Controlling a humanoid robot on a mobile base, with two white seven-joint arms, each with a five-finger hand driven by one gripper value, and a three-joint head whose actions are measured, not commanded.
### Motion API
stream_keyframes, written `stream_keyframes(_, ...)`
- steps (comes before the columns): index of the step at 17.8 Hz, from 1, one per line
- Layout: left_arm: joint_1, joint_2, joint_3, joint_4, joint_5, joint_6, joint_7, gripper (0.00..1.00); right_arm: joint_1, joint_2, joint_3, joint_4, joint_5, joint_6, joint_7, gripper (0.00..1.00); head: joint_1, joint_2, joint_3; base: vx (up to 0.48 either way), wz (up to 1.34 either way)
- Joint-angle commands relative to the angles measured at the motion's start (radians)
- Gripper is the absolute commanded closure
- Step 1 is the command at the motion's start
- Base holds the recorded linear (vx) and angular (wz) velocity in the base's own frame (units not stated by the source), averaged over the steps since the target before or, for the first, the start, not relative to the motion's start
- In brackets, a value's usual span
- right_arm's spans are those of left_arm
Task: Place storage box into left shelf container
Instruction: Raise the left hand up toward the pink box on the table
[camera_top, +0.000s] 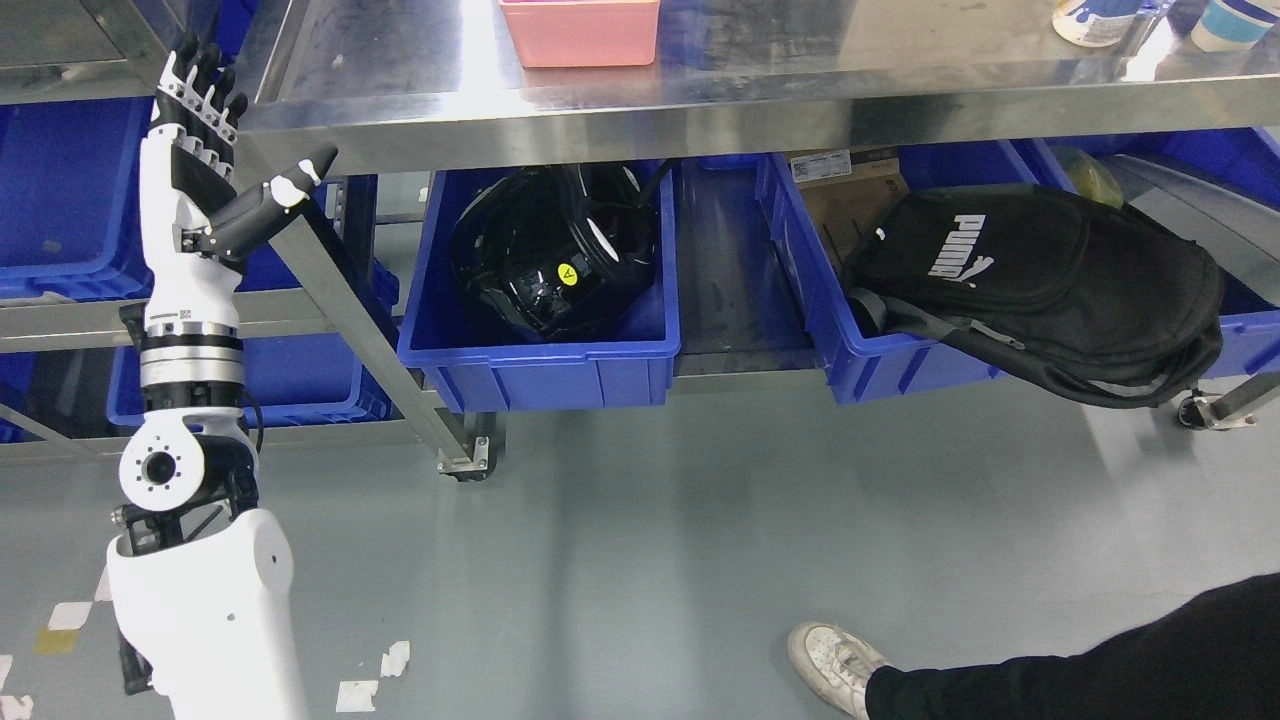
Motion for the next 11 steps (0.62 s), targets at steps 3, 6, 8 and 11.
stream_keyframes(3,-0.025,0.018,-0.014,0.012,-0.003,0.004,-0.003,0.0,-0.018,-0.017,0.0,-0.017,0.0,0.0,0.0,0.01,0.0,0.0,0.0,0.024,-0.08)
stream_keyframes(6,-0.117,0.018,-0.016,0.044,-0.006,0.004,-0.055,0.0,-0.018,-0.017,0.0,-0.017,0.0,0.0,0.0,0.01,0.0,0.0,0.0,0.042,-0.11)
stream_keyframes(8,-0.215,0.089,-0.036,0.096,-0.063,0.004,-0.135,0.0,-0.018,-0.017,0.0,-0.017,0.0,0.0,0.0,0.01,0.0,0.0,0.0,0.044,-0.13)
stream_keyframes(11,-0.332,0.216,-0.102,0.169,-0.161,0.01,-0.302,0.01,-0.018,-0.017,0.0,-0.017,0.0,0.0,0.0,0.01,0.0,0.0,0.0,0.055,-0.13)
